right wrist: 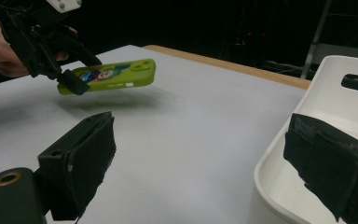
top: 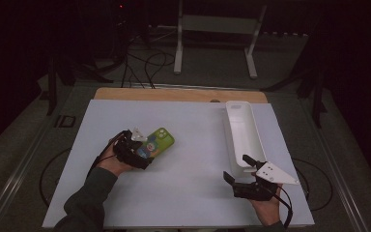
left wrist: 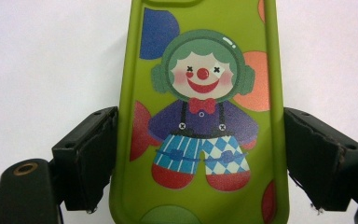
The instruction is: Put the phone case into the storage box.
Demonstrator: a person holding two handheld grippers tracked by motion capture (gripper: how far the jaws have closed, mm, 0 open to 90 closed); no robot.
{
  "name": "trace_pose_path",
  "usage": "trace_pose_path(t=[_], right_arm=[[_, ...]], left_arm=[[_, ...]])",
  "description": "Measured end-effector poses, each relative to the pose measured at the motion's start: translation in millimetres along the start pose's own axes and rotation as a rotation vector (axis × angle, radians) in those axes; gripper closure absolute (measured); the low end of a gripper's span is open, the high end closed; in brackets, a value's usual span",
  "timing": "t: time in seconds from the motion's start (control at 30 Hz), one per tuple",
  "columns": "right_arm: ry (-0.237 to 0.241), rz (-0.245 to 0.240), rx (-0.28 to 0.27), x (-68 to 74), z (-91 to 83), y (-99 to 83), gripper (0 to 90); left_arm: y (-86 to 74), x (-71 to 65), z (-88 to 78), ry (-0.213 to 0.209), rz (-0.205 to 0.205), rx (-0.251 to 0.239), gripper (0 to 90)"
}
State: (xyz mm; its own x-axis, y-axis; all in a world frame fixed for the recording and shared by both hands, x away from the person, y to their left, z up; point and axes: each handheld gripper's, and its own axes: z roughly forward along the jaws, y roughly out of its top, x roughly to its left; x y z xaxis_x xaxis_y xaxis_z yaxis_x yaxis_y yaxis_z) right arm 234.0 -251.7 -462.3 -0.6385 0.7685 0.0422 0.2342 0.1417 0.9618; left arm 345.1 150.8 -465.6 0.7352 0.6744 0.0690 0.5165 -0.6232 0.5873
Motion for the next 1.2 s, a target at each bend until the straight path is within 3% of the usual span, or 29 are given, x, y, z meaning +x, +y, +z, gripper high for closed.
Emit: trace_pose_path(t=[0.5,1.2], right_arm=[[0.017,0.01,-0.005,-7.7,-2.4,14.2,8.4],[0.036,0.042,0.023,-13.3,17.8,35.4,8.4]], left_arm=[[10.0,-6.6,-15.6,0.047,0.011,-0.074,16.3],[17.7,-14.2,-31.2,0.083,0.016,-0.16,16.3]])
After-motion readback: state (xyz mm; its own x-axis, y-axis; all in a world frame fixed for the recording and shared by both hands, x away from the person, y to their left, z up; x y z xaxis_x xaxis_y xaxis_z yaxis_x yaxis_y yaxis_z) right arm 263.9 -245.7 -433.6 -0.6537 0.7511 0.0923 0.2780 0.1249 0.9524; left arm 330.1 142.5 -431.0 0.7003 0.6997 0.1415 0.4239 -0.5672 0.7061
